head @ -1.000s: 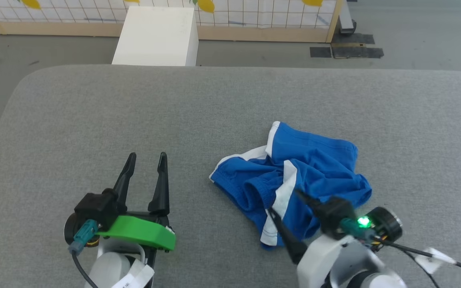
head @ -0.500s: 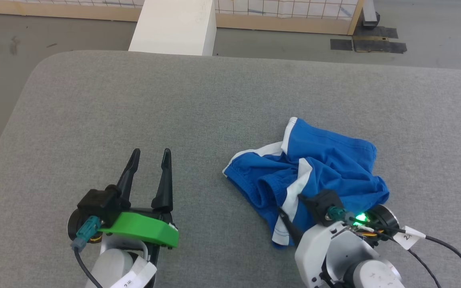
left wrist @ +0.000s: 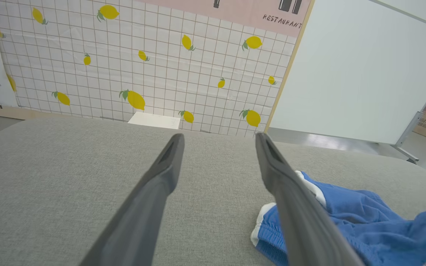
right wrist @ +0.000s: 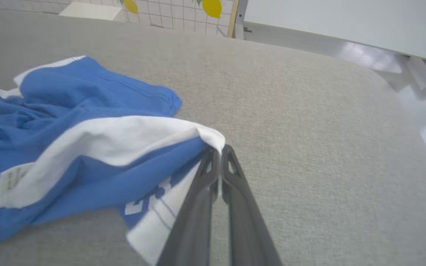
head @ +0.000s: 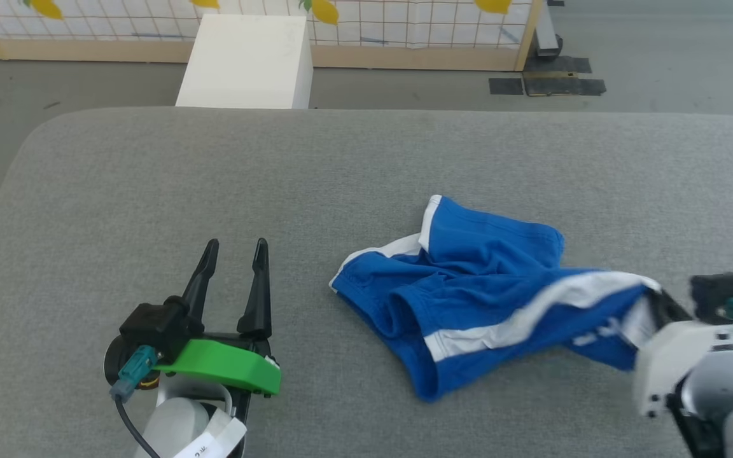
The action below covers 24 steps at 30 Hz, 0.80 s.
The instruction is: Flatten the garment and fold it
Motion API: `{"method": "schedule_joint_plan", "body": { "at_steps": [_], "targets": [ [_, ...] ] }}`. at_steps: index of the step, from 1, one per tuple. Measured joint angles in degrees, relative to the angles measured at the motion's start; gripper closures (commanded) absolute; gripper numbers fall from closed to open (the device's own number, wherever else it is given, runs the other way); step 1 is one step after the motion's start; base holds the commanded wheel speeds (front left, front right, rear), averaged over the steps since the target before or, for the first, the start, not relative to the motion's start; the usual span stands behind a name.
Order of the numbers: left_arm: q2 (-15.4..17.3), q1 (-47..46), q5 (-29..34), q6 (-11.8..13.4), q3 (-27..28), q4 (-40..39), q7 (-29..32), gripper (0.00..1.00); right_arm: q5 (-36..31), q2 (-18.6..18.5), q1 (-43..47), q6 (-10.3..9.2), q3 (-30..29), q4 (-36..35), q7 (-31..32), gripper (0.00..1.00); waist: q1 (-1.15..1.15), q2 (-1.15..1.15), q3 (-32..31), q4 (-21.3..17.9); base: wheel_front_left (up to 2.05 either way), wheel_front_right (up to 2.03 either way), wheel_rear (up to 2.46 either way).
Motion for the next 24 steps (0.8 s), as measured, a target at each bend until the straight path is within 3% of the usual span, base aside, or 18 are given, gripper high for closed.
{"method": "schedule_joint_plan", "body": {
  "at_steps": [2,4,10,17,20,24],
  "targets": [
    [0.0,0.0,0.0,0.0,-0.1,0.0,0.0,0.0,-1.0,0.0,0.0,0.0,-3.2,0.7,1.5,0.99,0.0,0.0,0.0,-0.4,0.0,0.0,0.0],
    [0.0,0.0,0.0,0.0,-0.1,0.2,0.0,0.0,-1.8,0.1,0.0,0.0,-6.0,2.1,2.1,0.0,0.0,0.0,0.1,-0.8,0.0,0.0,0.0],
    [0.0,0.0,0.1,-0.2,-0.3,1.0,0.0,0.0,-2.0,0.0,-0.1,0.0,-10.5,4.6,-0.4,0.0,0.0,0.0,-0.2,-1.3,0.0,0.0,0.0],
    [0.0,0.4,0.0,-0.8,-2.3,1.7,0.0,0.0,0.7,0.1,0.2,0.01,-7.6,-1.7,-12.2,0.0,0.0,0.0,-1.6,-1.8,0.0,0.0,0.0],
    [0.1,0.6,-1.3,-1.3,-7.1,3.4,0.2,0.0,2.6,0.0,2.0,0.01,-4.6,-3.2,-17.3,0.0,0.0,0.0,-2.3,-2.2,0.0,0.0,0.0],
    [-0.1,0.5,-4.7,-1.8,-16.9,6.1,5.3,0.0,3.5,0.1,4.2,0.01,-0.6,-2.8,-20.4,0.0,0.0,0.0,-2.9,-3.2,0.0,0.0,0.0]
  ]
}}
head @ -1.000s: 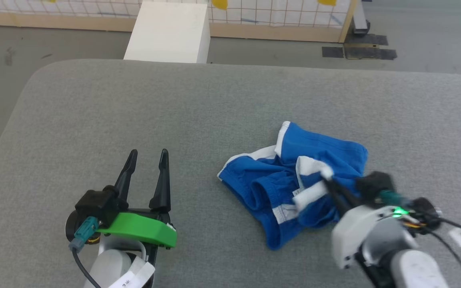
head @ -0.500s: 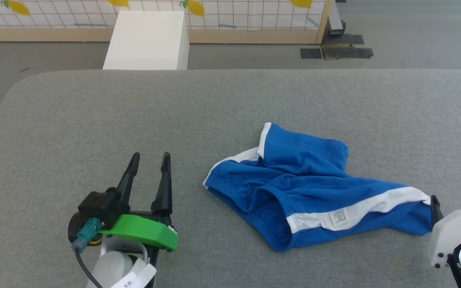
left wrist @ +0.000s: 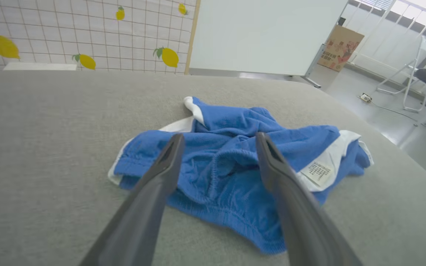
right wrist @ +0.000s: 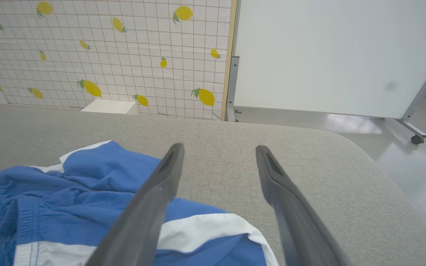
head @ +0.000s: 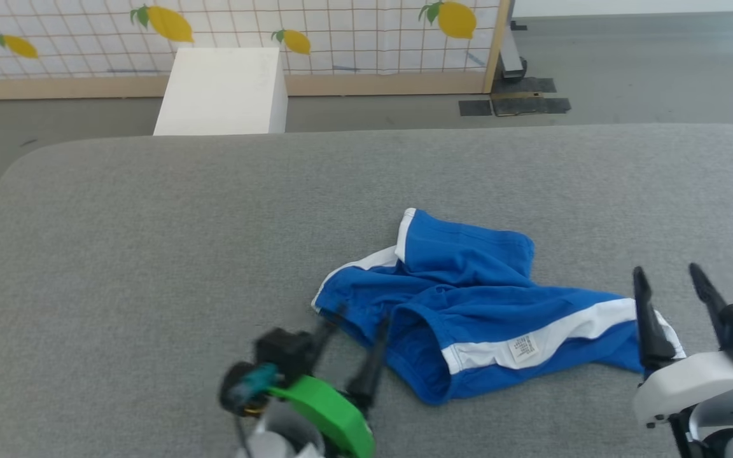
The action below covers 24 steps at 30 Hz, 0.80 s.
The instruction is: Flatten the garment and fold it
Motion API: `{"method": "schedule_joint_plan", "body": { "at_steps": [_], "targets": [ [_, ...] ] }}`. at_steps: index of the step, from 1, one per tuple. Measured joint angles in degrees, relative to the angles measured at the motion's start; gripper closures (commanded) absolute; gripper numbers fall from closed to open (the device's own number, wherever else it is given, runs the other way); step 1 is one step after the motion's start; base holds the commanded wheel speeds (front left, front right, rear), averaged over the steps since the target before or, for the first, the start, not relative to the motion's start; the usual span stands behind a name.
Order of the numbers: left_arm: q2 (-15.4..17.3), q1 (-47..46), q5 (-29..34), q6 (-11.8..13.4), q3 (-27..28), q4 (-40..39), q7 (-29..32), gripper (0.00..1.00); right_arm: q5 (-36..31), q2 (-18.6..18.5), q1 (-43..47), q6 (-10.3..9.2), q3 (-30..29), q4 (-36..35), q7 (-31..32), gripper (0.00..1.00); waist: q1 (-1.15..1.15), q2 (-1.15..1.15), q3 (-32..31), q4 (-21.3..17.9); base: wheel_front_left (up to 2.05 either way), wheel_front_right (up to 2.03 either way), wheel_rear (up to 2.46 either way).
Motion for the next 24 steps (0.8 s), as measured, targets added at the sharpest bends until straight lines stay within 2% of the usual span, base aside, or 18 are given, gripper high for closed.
{"method": "schedule_joint_plan", "body": {
  "at_steps": [3,7,11,20,21,22,24],
  "targets": [
    [-0.1,-0.6,-3.2,0.0,-5.1,1.8,4.1,0.0,0.2,0.0,0.2,0.0,1.9,0.7,-0.5,0.0,0.0,0.0,-0.2,-1.1,0.0,0.0,0.0],
    [-0.1,-2.2,-6.4,0.0,-9.0,4.3,9.7,0.0,0.8,0.0,0.2,0.0,4.2,1.7,-0.5,0.0,0.0,0.0,-0.1,-3.0,0.0,0.0,0.0],
    [-0.1,-3.7,-8.2,0.3,-10.5,5.7,13.5,0.0,1.6,0.0,0.1,0.0,5.1,2.8,-1.3,0.0,0.0,0.0,0.3,-5.0,0.0,0.0,0.0],
    [-0.1,-7.1,-11.5,2.6,-11.2,8.1,18.8,0.0,3.0,0.0,-0.8,0.0,6.6,5.3,-2.7,0.0,0.0,0.0,2.1,-8.5,0.0,0.0,0.0],
    [-0.1,-7.3,-11.8,2.7,-11.3,8.2,19.0,0.57,3.0,0.0,-0.9,0.0,6.6,5.5,-2.9,0.0,0.0,0.0,2.4,-8.6,0.0,0.0,0.0],
    [-0.1,-7.5,-11.9,2.7,-11.4,8.3,19.0,1.0,3.1,0.0,-0.9,0.0,6.6,5.6,-3.0,0.0,0.0,0.0,2.5,-8.7,0.0,0.0,0.0],
    [-0.1,-8.0,-12.0,2.7,-11.7,8.3,18.9,1.0,3.4,0.0,-1.0,0.0,6.4,5.8,-3.1,0.0,0.0,0.0,2.8,-8.6,0.0,0.0,0.0]
  ]
}}
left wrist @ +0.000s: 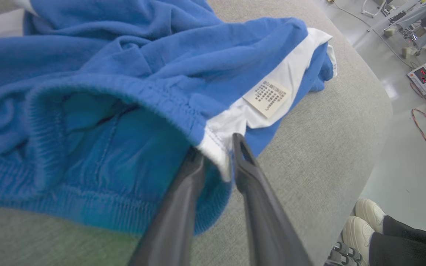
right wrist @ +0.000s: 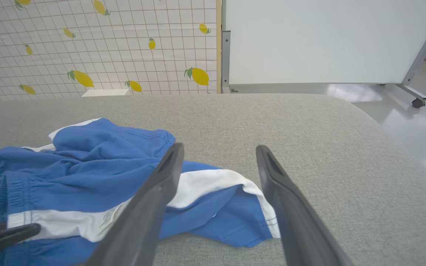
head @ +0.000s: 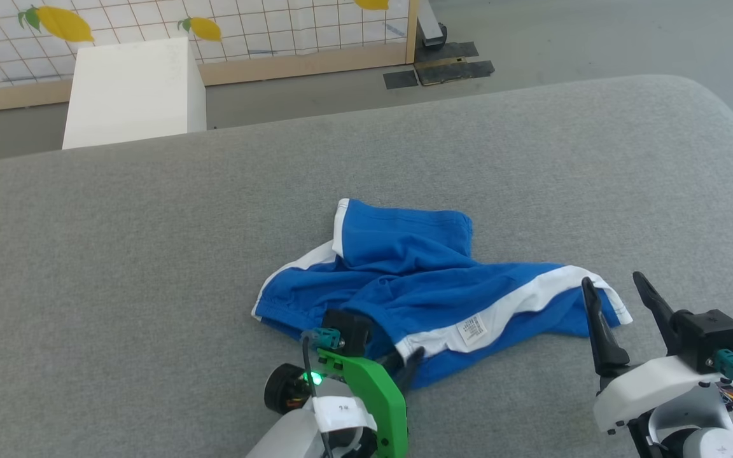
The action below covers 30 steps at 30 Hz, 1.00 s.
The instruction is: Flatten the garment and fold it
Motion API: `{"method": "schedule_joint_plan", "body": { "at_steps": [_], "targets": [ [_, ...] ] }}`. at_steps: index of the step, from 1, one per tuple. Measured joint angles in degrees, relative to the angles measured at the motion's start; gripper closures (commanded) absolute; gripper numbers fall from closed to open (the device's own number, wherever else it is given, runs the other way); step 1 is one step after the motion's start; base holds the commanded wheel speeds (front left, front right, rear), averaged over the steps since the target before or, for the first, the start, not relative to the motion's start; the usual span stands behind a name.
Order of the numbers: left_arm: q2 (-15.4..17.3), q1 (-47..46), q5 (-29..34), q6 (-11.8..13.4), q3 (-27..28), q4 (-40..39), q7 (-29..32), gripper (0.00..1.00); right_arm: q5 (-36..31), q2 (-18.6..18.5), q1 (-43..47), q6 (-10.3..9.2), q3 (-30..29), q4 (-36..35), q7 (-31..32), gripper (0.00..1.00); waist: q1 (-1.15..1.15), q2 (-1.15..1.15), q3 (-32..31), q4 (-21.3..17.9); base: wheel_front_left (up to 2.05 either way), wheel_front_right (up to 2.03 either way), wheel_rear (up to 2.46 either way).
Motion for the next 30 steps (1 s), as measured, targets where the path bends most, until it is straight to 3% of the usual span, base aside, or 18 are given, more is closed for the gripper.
{"method": "schedule_joint_plan", "body": {
  "at_steps": [5,17,24,30],
  "targets": [
    [0.4,-0.1,0.0,1.1,0.5,-0.4,-0.8,1.0,0.0,0.0,0.0,0.0,-0.4,0.2,1.3,0.0,0.0,0.0,0.2,1.5,0.0,0.0,0.0],
    [5.6,2.6,-0.6,5.3,3.3,-7.6,-0.2,1.0,0.5,0.0,0.3,-0.01,-10.3,4.7,16.7,0.0,0.0,0.0,0.5,6.7,0.0,0.0,0.0],
    [6.3,2.8,-0.6,6.0,3.3,-10.1,0.6,1.0,2.6,0.0,0.5,-0.01,-9.1,7.8,25.4,0.0,0.0,0.0,1.4,8.6,0.0,0.0,0.0],
    [6.2,2.8,-0.9,6.0,2.8,-10.8,0.7,1.0,3.0,0.0,3.8,-0.01,-9.1,5.2,29.4,0.0,0.0,0.0,2.1,9.4,0.0,0.0,0.0]
  ]
}}
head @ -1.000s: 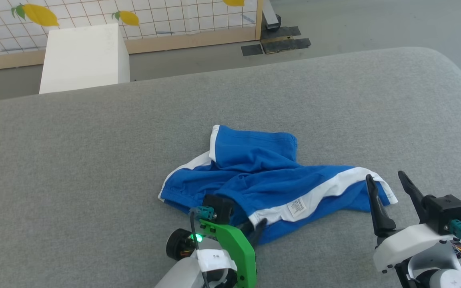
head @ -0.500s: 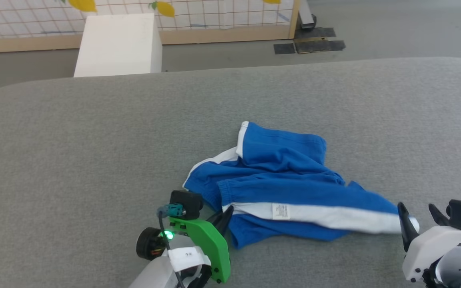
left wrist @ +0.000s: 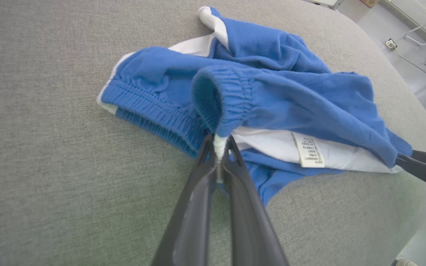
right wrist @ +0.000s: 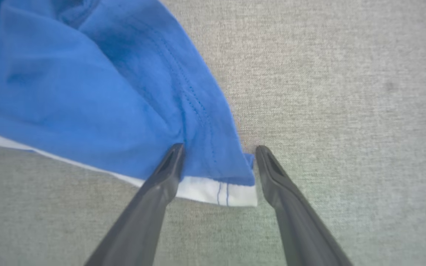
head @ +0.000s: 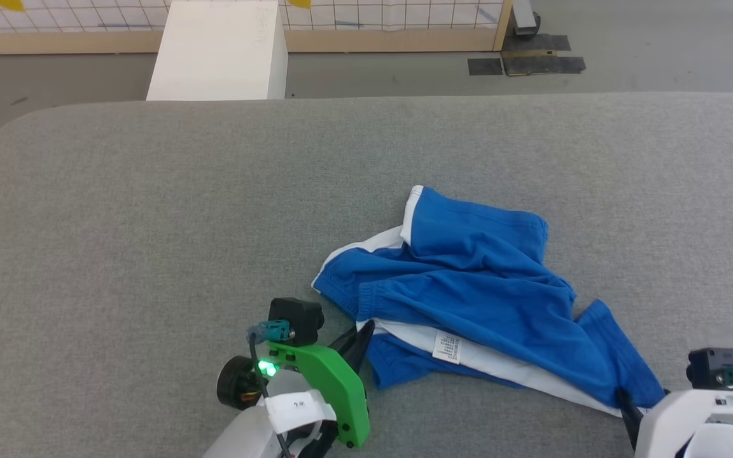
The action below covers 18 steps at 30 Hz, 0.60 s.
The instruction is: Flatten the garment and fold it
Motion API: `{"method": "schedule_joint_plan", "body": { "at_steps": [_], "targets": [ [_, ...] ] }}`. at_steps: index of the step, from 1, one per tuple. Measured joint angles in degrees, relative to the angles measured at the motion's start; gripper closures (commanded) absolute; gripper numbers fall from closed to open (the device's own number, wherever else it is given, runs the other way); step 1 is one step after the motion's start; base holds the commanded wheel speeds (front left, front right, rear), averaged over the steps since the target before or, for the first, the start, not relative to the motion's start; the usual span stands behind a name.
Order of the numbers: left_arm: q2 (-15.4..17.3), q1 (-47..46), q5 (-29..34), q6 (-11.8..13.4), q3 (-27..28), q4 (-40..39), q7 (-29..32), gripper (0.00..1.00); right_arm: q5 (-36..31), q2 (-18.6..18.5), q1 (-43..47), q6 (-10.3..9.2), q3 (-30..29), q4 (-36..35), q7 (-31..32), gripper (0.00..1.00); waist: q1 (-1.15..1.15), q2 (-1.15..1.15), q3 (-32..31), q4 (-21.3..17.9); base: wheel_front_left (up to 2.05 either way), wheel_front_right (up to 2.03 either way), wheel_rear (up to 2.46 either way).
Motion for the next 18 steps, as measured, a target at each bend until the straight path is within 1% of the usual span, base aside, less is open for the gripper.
{"method": "schedule_joint_plan", "body": {
  "at_steps": [7,11,15,18],
  "targets": [
    [0.1,0.0,-0.1,0.0,0.0,-0.3,0.0,1.0,0.8,0.0,4.2,0.0,0.4,-7.1,0.8,0.0,0.0,0.0,0.4,-0.6,0.0,0.0,0.0],
    [0.2,0.0,-0.1,0.0,0.0,-0.4,-0.1,1.0,1.1,0.0,5.1,0.0,0.5,-9.8,0.5,0.0,0.0,0.0,0.7,-1.2,0.0,0.0,0.0],
    [0.2,0.0,-0.1,0.0,0.0,-0.4,-0.1,1.0,1.0,0.0,6.0,0.0,-0.1,-9.9,1.0,0.0,0.0,0.0,0.8,-1.4,0.0,0.0,0.0],
    [0.3,0.0,-0.2,0.0,-0.1,-0.4,-0.1,1.0,0.8,0.0,6.1,0.0,-0.2,-7.9,1.0,0.0,0.0,0.0,1.0,-1.6,0.0,0.0,0.0]
  ]
}}
